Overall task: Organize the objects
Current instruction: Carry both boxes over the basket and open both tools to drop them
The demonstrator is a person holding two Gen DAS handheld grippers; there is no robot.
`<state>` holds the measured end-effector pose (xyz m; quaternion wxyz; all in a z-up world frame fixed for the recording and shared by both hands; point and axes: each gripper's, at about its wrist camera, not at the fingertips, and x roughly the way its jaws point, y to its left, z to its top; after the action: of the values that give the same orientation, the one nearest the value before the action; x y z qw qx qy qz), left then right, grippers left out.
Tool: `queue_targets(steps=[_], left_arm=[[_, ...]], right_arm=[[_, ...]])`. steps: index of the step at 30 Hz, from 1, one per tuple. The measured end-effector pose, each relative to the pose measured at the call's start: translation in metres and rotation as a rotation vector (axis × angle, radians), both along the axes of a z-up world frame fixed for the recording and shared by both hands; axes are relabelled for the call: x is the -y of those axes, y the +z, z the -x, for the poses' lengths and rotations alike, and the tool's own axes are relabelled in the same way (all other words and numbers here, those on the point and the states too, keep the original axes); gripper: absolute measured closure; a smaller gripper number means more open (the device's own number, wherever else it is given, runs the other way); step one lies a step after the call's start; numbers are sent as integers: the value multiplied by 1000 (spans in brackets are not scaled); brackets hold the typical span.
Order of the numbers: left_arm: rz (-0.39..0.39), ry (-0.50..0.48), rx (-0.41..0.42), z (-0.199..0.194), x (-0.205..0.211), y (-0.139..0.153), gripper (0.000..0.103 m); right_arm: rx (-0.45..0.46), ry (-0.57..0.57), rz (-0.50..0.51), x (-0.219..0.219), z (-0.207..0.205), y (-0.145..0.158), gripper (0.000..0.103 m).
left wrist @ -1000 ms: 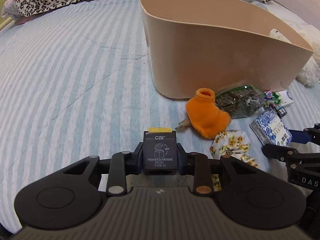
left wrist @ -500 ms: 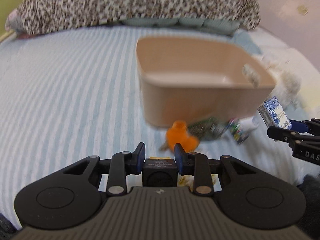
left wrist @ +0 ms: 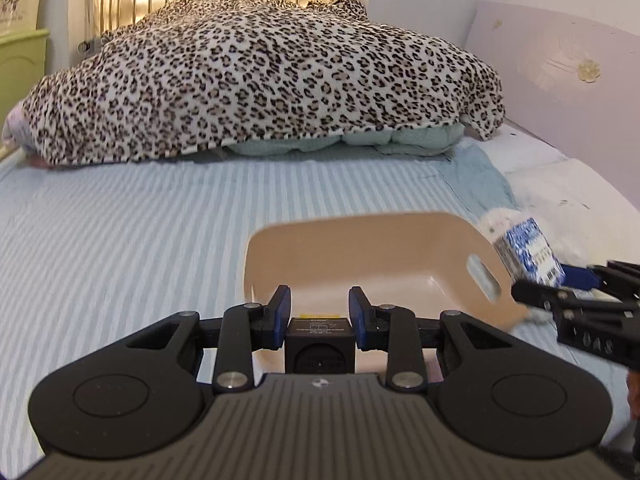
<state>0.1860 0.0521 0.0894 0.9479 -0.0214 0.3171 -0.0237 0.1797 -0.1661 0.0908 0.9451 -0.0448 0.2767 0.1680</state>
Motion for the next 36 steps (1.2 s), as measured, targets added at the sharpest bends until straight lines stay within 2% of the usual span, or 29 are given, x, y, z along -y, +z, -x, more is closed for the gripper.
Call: queue_targets(steps=[5, 9, 15, 20, 21, 22, 23, 25, 27, 32, 35, 36], left_arm=[[-54, 57, -34, -54, 4, -15, 70], [-71, 63, -73, -79, 13, -31, 70], [-80, 54, -185, -98, 24, -67, 70], [-82, 46, -266, -101, 26, -89, 69], [-77, 42, -272, -98, 25, -89, 69], [-71, 39, -269, -95, 25, -86, 67], [-68, 38, -264, -91, 25, -82, 65], [-81, 42, -238, -81, 25, -69, 38], [-97, 40, -190, -68, 25, -54, 29], [-108, 25, -156, -37, 26, -29, 24], [-98, 20, -161, -19, 24, -23, 24], [-92, 21, -164, -12, 23, -23, 23]], right_arm=[[-8, 6, 7, -7, -30, 1, 60], [-40, 10, 52, -16, -54, -11, 60], [-131, 1, 93, -24, -79, -41, 60], [-170, 19, 159, -36, -80, -58, 60], [-169, 25, 175, -38, -79, -59, 60], [-166, 28, 185, -39, -78, -58, 50], [-164, 26, 190, -39, -76, -56, 50], [-158, 25, 177, -36, -70, -50, 44], [-144, 18, 163, -32, -63, -42, 37], [-129, -5, 133, -17, -43, -25, 25], [-131, -14, 111, -8, -28, -18, 22], [-136, -16, 109, -5, -23, -16, 18]])
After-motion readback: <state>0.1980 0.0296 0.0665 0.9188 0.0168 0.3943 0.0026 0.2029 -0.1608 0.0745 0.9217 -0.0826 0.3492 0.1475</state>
